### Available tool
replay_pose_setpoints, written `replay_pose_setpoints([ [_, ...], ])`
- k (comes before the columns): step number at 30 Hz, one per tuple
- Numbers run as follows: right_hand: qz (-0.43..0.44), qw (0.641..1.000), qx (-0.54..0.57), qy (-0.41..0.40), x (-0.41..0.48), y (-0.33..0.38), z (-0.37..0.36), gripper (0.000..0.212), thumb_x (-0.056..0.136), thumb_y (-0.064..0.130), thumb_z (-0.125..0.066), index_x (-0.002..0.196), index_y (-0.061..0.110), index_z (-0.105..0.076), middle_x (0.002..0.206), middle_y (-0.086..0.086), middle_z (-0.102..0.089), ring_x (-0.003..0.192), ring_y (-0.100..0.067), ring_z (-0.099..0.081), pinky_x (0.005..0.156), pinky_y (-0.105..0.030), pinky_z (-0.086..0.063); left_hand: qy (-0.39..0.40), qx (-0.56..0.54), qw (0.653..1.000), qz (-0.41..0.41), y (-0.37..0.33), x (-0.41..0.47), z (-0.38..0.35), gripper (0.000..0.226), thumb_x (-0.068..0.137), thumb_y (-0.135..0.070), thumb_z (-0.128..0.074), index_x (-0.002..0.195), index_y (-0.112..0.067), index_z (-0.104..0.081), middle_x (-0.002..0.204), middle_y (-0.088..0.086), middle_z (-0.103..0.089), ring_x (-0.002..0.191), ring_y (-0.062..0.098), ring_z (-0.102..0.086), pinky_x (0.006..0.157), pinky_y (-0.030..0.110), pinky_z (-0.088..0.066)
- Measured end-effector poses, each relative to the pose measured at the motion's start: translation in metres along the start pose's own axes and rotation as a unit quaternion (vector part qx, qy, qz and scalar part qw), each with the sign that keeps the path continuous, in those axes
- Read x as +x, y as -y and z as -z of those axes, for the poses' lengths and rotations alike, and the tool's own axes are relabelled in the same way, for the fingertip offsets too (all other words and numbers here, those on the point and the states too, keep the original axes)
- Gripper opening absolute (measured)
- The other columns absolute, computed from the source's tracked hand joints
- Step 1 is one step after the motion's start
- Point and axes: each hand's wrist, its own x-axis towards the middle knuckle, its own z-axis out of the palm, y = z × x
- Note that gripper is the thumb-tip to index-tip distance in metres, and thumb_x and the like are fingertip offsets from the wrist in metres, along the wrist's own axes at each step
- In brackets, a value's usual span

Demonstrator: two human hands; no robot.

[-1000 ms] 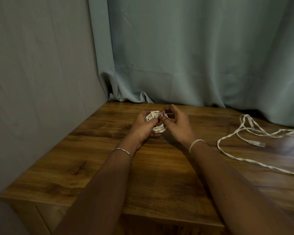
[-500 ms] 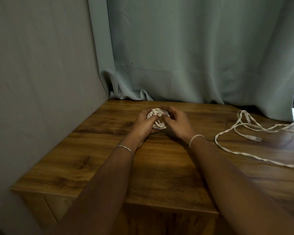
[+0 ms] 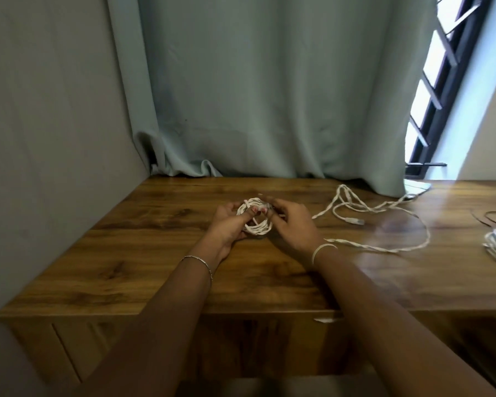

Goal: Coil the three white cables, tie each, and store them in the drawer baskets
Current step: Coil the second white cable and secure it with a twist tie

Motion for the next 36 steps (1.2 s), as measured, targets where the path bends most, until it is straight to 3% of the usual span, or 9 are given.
replay_pose_setpoints([
  [4, -0.011, 0.997, -0.065, -0.043, -0.031, -0.006, 0.031, 0.039, 0.091, 0.026, -0.062, 0.130, 0.025, -0.060, 0.119, 0.002, -0.069, 0.103, -0.011, -0.066, 0.091, -0.031, -0.053, 0.032, 0.011, 0.999, -0.005, 0.008, -0.012, -0.035, 0.028, 0.088, -0.009, -0.068, 0.113, 0.000, -0.062, 0.096, 0.018, -0.071, 0.078, 0.025, -0.069, 0.067, 0.040, -0.060],
  [8, -0.019, 0.992, -0.080, -0.096, -0.052, -0.015, 0.064, 0.028, 0.088, 0.027, -0.064, 0.115, 0.019, -0.068, 0.104, -0.001, -0.073, 0.094, -0.016, -0.068, 0.083, -0.034, -0.054, 0.077, 0.008, 0.997, -0.006, 0.011, -0.024, -0.075, 0.013, 0.088, -0.011, -0.068, 0.100, -0.005, -0.065, 0.084, 0.014, -0.070, 0.071, 0.025, -0.068, 0.064, 0.048, -0.058],
  [13, -0.015, 0.980, -0.102, -0.170, -0.073, -0.021, 0.096, 0.018, 0.088, 0.015, -0.062, 0.105, 0.015, -0.069, 0.088, -0.004, -0.073, 0.080, -0.022, -0.068, 0.073, -0.040, -0.054, 0.134, -0.010, 0.991, -0.007, 0.010, -0.035, -0.115, 0.016, 0.086, -0.011, -0.070, 0.100, -0.005, -0.064, 0.076, 0.008, -0.072, 0.060, 0.016, -0.070, 0.050, 0.032, -0.058],
  [16, -0.038, 0.978, -0.068, -0.195, -0.085, -0.028, 0.113, 0.012, 0.088, 0.008, -0.062, 0.099, 0.011, -0.065, 0.085, 0.001, -0.071, 0.080, -0.020, -0.067, 0.075, -0.037, -0.054, 0.165, 0.003, 0.986, -0.036, 0.013, -0.039, -0.137, 0.033, 0.084, -0.009, -0.072, 0.114, -0.011, -0.061, 0.097, 0.009, -0.072, 0.075, 0.018, -0.070, 0.056, 0.032, -0.059],
  [21, -0.081, 0.967, -0.049, -0.238, -0.104, -0.052, 0.150, 0.010, 0.090, 0.012, -0.064, 0.099, 0.016, -0.065, 0.085, 0.011, -0.066, 0.083, -0.010, -0.065, 0.076, -0.024, -0.055, 0.202, 0.124, 0.960, -0.147, 0.018, -0.037, -0.188, 0.024, 0.083, -0.004, -0.071, 0.104, -0.016, -0.065, 0.105, 0.011, -0.069, 0.099, 0.025, -0.066, 0.090, 0.036, -0.054],
  [24, -0.090, 0.961, -0.039, -0.259, -0.111, -0.065, 0.176, 0.010, 0.088, 0.016, -0.068, 0.096, 0.020, -0.063, 0.086, 0.006, -0.069, 0.083, -0.009, -0.066, 0.074, -0.018, -0.052, 0.179, 0.226, 0.932, -0.217, 0.021, -0.030, -0.222, 0.025, 0.083, -0.009, -0.072, 0.107, -0.013, -0.067, 0.102, 0.002, -0.070, 0.096, 0.017, -0.066, 0.087, 0.031, -0.054],
  [30, -0.141, 0.958, 0.053, -0.245, -0.120, -0.094, 0.233, 0.012, 0.085, 0.008, -0.072, 0.093, 0.014, -0.065, 0.078, 0.005, -0.071, 0.073, -0.014, -0.070, 0.060, -0.032, -0.058, 0.163, 0.314, 0.880, -0.317, 0.028, -0.024, -0.280, 0.026, 0.085, -0.022, -0.071, 0.109, -0.014, -0.066, 0.098, -0.001, -0.070, 0.089, 0.013, -0.063, 0.078, 0.023, -0.048],
  [33, -0.154, 0.959, 0.059, -0.232, -0.122, -0.106, 0.260, 0.008, 0.085, 0.014, -0.073, 0.091, 0.013, -0.067, 0.078, 0.001, -0.073, 0.074, -0.015, -0.071, 0.064, -0.029, -0.059, 0.166, 0.282, 0.894, -0.307, 0.036, -0.018, -0.306, 0.024, 0.086, -0.026, -0.071, 0.108, -0.016, -0.067, 0.095, -0.004, -0.068, 0.087, 0.009, -0.063, 0.074, 0.018, -0.047],
  [36, -0.197, 0.953, 0.058, -0.222, -0.121, -0.121, 0.287, 0.022, 0.091, 0.034, -0.063, 0.092, 0.013, -0.070, 0.084, -0.001, -0.074, 0.077, -0.012, -0.070, 0.070, -0.020, -0.056, 0.176, 0.250, 0.911, -0.278, 0.048, -0.006, -0.327, 0.022, 0.086, -0.026, -0.071, 0.106, -0.019, -0.067, 0.096, -0.005, -0.069, 0.091, 0.013, -0.066, 0.077, 0.026, -0.054],
])
